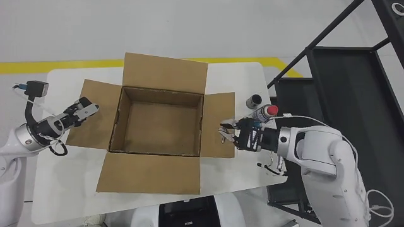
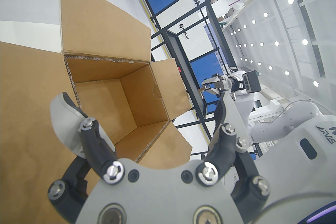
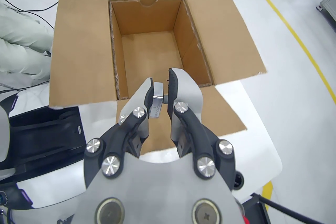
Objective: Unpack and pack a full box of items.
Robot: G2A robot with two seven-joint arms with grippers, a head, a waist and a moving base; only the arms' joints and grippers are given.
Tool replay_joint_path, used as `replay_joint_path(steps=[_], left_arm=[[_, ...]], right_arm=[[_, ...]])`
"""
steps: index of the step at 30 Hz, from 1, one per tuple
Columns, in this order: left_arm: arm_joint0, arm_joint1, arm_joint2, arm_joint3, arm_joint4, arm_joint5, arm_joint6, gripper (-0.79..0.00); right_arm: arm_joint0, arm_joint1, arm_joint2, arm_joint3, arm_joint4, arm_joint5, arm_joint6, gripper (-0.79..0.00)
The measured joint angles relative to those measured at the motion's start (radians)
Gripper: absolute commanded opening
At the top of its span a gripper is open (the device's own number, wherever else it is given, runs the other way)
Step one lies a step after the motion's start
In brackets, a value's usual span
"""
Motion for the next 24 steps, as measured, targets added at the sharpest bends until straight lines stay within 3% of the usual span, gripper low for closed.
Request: replay_joint_path(steps=[5, 14, 24], left_arm=[[0.000, 0.000, 0.000, 0.000, 0.000, 0.000, 0.000, 0.000], [0.000, 0.000, 0.000, 0.000, 0.000, 0.000, 0.000, 0.000], [0.000, 0.000, 0.000, 0.000, 0.000, 0.000, 0.000, 0.000]], right_arm=[[-0.119, 0.046, 0.084, -0.008, 0.015, 0.002, 0.041, -0.785], [-0.223, 0.124, 0.155, 0.097, 0.008, 0.002, 0.068, -0.785], [-0.140, 0.161, 0.043, 0.191, -0.209, 0.168, 0.234, -0.785]])
